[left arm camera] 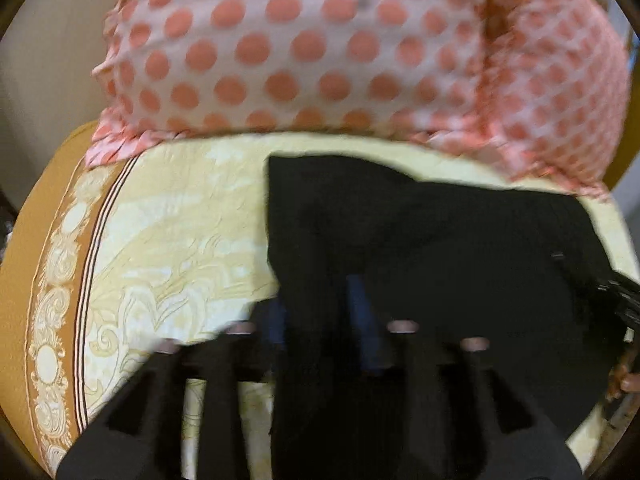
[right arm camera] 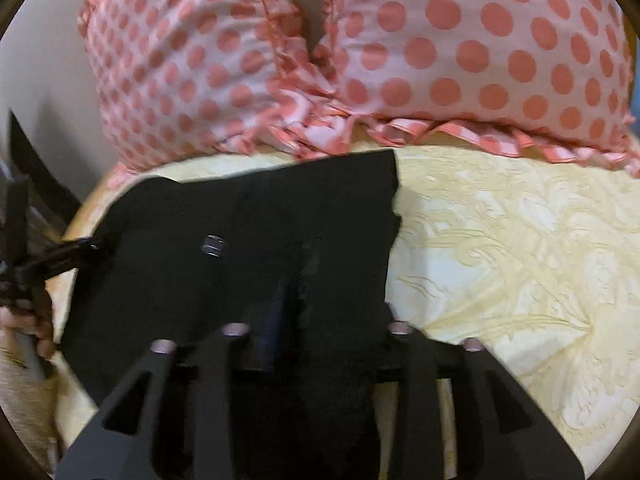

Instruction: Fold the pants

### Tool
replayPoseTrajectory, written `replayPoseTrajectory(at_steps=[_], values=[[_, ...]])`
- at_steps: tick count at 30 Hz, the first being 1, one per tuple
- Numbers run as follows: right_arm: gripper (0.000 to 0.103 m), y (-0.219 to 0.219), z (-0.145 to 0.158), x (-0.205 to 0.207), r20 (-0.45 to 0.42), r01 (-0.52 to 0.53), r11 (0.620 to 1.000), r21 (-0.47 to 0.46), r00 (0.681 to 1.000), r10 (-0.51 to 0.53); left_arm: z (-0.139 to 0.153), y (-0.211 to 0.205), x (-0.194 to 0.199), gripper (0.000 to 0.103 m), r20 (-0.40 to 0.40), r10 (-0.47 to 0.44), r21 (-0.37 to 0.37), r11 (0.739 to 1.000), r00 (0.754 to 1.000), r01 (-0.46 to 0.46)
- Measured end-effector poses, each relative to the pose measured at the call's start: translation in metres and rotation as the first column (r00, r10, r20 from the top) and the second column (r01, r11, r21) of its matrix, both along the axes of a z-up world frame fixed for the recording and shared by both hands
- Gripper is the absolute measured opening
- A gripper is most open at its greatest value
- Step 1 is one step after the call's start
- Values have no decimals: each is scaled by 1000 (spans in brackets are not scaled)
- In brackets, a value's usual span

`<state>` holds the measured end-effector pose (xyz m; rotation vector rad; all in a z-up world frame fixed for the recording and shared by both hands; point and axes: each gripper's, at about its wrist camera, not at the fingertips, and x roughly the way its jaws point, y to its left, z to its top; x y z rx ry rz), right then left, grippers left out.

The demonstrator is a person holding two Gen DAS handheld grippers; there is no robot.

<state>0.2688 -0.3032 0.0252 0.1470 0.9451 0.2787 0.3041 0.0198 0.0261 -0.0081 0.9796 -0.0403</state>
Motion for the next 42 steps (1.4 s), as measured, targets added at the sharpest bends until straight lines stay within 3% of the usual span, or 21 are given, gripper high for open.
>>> replayPoseTrajectory(at_steps=[1,3,5,6,9,12,16,17,19,23,24,25,28,34,42], values=[[65,1,3,-3,12,21,999,-46,1000,-20,1,3,-2,67,12,25,18,1000,1000,-26],[70,1,16,-18,85,88,984,-157,993,-76,11,11,-13,73,64,84,59,994,994,-88],[71,5,34,-44,188,126,969,-211,978,-86,26,17,-31,79,128,110,61,991,986,-118],[72,8,39,-50,214,123,968,-220,974,-75,34,17,-45,88,155,107,31,993,982,-113],[88,28,55,-81,268,25,975,-219,963,35,43,1,-84,95,172,19,-97,995,985,-2],[87,54,48,-99,236,-76,962,-261,962,140,33,-33,-109,95,164,-77,-56,995,983,87],[83,78,15,-90,87,-142,916,-375,978,187,2,-61,-106,95,37,-128,-25,991,991,129],[83,78,8,-86,55,-149,918,-366,982,181,-9,-64,-103,98,-1,-122,-6,992,992,122],[85,73,7,-83,43,-139,931,-336,986,163,-13,-68,-105,101,33,-118,40,992,992,116],[88,69,15,-91,63,-95,943,-318,991,121,-9,-65,-108,101,38,-88,36,996,995,87],[98,68,20,-100,85,-78,950,-303,990,108,-6,-63,-116,101,45,-80,34,996,996,79],[102,66,26,-110,114,-58,957,-284,989,94,-4,-60,-126,101,62,-79,33,996,995,77],[102,61,38,-149,200,44,974,-222,980,2,1,-50,-161,101,114,-61,76,996,992,53],[102,72,12,-192,159,89,983,-161,985,-63,-14,-34,-232,101,162,11,89,996,987,-26],[102,92,-7,-219,154,110,984,-144,984,-87,-26,-33,-261,101,206,18,106,993,978,-41]])
